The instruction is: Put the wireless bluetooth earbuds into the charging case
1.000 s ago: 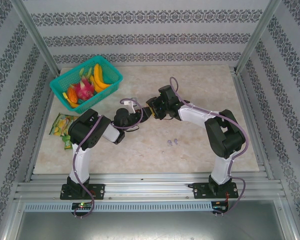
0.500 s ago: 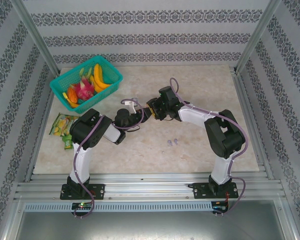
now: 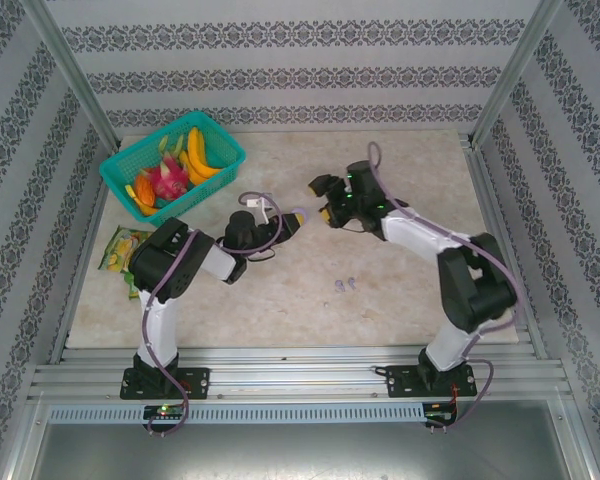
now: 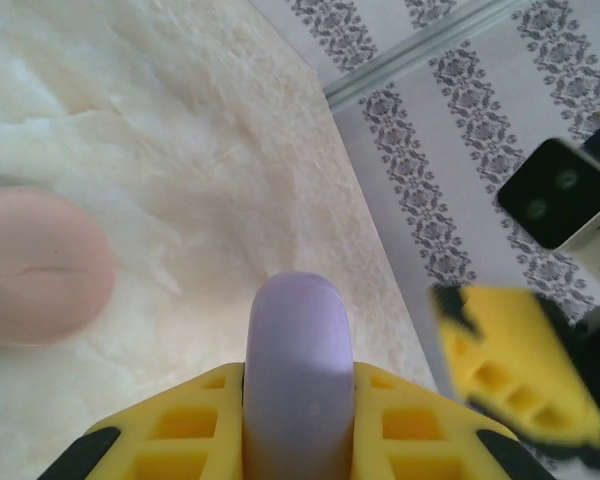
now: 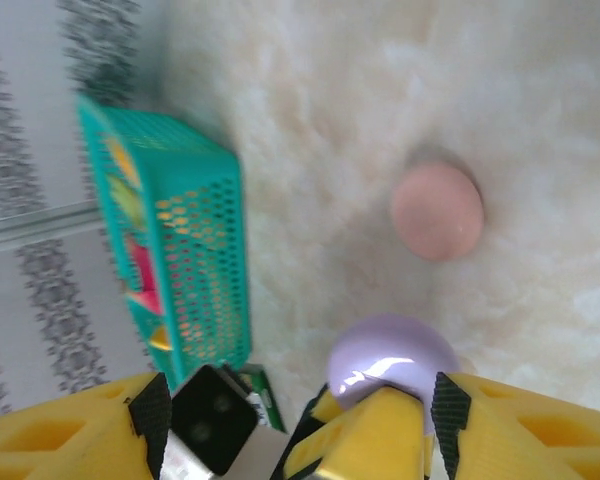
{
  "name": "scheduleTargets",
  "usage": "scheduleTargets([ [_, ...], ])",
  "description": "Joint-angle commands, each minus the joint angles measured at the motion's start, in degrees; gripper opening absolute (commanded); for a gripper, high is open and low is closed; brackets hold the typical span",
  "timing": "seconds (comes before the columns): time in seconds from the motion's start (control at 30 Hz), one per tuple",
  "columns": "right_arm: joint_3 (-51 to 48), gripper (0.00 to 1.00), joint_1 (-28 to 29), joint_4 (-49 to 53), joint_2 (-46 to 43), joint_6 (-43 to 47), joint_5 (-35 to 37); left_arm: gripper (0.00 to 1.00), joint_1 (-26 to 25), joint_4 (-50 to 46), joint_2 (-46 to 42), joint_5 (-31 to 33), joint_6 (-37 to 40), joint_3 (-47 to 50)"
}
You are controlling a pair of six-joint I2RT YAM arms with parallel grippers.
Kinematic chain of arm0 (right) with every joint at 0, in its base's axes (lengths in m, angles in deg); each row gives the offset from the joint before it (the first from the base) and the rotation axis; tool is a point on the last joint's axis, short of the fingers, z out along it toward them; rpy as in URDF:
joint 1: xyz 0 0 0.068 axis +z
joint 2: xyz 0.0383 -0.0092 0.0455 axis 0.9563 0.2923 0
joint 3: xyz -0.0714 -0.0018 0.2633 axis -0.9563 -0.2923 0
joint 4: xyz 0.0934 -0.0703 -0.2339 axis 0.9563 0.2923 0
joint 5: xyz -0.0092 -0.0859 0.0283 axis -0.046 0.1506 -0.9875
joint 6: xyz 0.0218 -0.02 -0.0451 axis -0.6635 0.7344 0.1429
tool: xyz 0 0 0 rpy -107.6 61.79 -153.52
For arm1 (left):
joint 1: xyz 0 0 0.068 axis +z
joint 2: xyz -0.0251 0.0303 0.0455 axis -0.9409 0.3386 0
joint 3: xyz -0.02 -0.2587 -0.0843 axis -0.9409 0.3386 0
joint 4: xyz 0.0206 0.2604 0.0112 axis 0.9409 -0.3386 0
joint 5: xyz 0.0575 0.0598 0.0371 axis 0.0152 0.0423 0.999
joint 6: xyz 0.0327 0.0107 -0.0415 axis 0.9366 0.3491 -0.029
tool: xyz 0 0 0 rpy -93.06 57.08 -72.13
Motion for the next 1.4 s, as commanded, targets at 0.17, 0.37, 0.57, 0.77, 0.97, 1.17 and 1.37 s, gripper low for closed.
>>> scheduleTargets([
  [0.17, -15.0, 0.7, -8.7, -20.2, -12.0, 20.1, -16.0, 0.07, 4.5, -21.7, -11.6, -23.3, 9.5, -7.6],
  [0.37, -17.7, 0.69, -7.5, -20.7, -16.7, 29.0, -22.3, 0.07, 4.6, -38.1, -17.6, -28.5, 18.5, -12.5],
  [0.57, -18.0, 0.67, -3.0, -20.8, -17.0, 32.3, -21.2, 0.07, 4.7, -42.0, -19.2, -29.6, 19.9, -15.3],
  [0.77, -16.4, 0.65, -0.9, -20.7, -14.6, 32.5, -19.6, 0.06, 4.6, -42.6, -19.4, -29.8, 19.7, -16.1],
  [0.97, -15.0, 0.62, -0.6, -21.7, -11.2, 31.8, -18.4, 0.05, 4.5, -41.8, -20.0, -30.3, 19.2, -15.7],
  [1.17, -14.4, 0.59, -1.3, -23.3, -7.5, 30.6, -17.4, 0.05, 4.6, -41.2, -20.8, -31.5, 18.7, -15.7],
  [1.37, -18.2, 0.54, -5.0, -32.3, -2.3, 23.9, -16.7, 0.04, 4.6, -39.3, -22.4, -32.4, 17.5, -15.4],
])
